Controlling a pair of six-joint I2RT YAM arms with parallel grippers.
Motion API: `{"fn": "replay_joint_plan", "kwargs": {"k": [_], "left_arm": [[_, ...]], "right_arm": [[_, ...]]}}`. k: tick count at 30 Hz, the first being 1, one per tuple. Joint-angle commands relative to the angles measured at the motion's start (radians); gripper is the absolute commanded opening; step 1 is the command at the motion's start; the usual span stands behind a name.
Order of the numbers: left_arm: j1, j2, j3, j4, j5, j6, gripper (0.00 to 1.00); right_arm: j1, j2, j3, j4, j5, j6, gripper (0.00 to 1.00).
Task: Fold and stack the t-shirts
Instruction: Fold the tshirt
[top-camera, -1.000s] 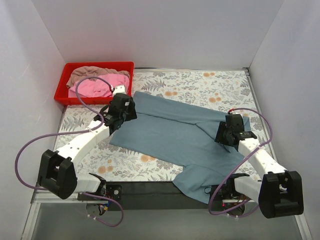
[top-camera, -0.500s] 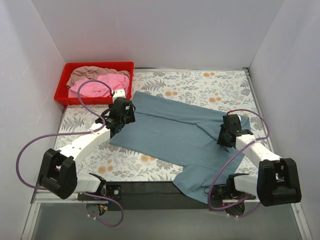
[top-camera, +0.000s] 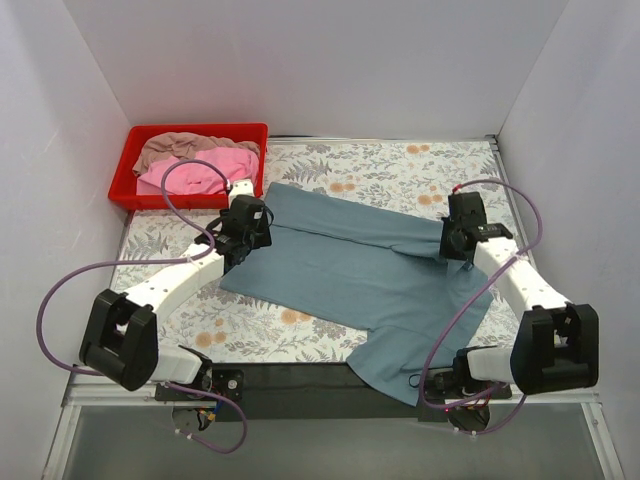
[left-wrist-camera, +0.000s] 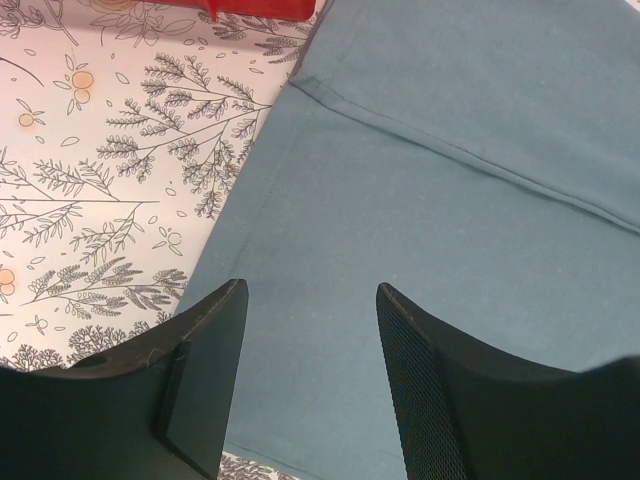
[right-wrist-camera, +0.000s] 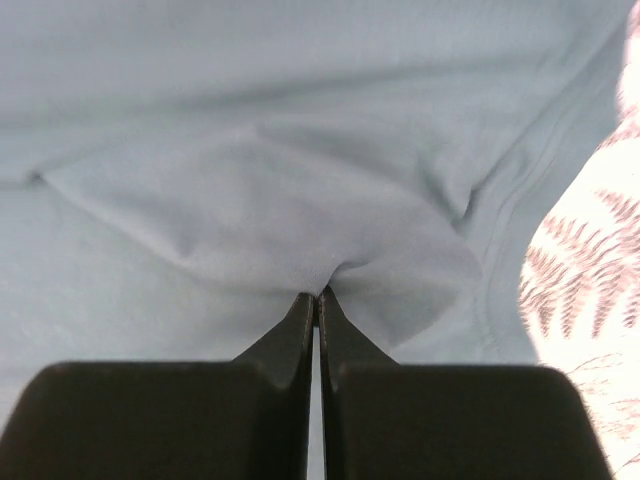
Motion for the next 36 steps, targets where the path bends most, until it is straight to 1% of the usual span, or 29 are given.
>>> {"fn": "replay_joint_plan", "kwargs": {"k": [1,3,7,10,11,16,19,21,22,24,26,28,29,31,32,33,35,36], "left_arm": [[-0.001,0.005,0.022,0.010,-0.002,0.013,0.53],[-0.001,0.011,0.022,0.009,-0.002,0.013,0.53],[-0.001,0.020,0.024,0.009,-0.002,0.016,0.53],[-0.001,0.028,0.026,0.007,0.003,0.018,0.53],[-0.001,0.031,0.026,0.007,0.003,0.018,0.53],[-0.001,0.043,0.027,0.005,0.005,0.021,0.53],[-0.001,0.049,0.029,0.005,0.008,0.021,0.53],[-0.001,0.052,0.029,0.004,0.008,0.021,0.53],[-0.001,0.057,0.030,0.004,0.009,0.021,0.53],[-0.001,0.058,0.032,0.001,0.011,0.023,0.53],[-0.001,0.060,0.033,-0.001,0.018,0.023,0.53],[-0.001,0.060,0.035,-0.002,0.024,0.021,0.53],[-0.001,0.060,0.033,-0.001,0.029,0.021,0.53],[-0.001,0.060,0.035,-0.002,0.035,0.019,0.53],[-0.001,0.061,0.036,-0.004,0.035,0.019,0.53],[-0.001,0.061,0.036,-0.002,0.035,0.018,0.53],[-0.001,0.061,0.033,-0.004,0.034,0.019,0.53],[-0.001,0.063,0.033,-0.004,0.032,0.019,0.53]], "right_arm": [[0.002,0.082,0.151,-0.056,0.065,-0.091,0.01],[0.002,0.114,0.196,-0.066,0.086,-0.110,0.01],[-0.003,0.201,0.271,-0.069,0.040,-0.152,0.01],[-0.009,0.269,0.351,-0.067,0.077,-0.182,0.01],[-0.013,0.287,0.388,-0.063,0.080,-0.186,0.01],[-0.044,0.416,0.468,0.000,0.059,-0.182,0.03],[-0.049,0.482,0.530,-0.001,0.059,-0.174,0.09],[-0.047,0.478,0.547,-0.007,0.043,-0.165,0.16],[-0.047,0.463,0.541,-0.006,0.034,-0.160,0.17],[-0.047,0.402,0.514,-0.001,0.004,-0.140,0.30],[-0.046,0.320,0.440,0.025,-0.030,-0.125,0.38],[-0.046,0.259,0.379,0.052,-0.062,-0.098,0.38],[-0.046,0.228,0.304,0.066,-0.090,-0.084,0.38],[-0.046,0.142,0.224,0.133,-0.128,-0.021,0.37],[-0.046,0.118,0.151,0.156,-0.154,0.008,0.36],[-0.047,0.076,0.108,0.219,-0.165,0.031,0.36],[-0.050,0.050,0.014,0.282,-0.208,0.097,0.35],[-0.052,0.041,-0.006,0.308,-0.217,0.116,0.35]]}}
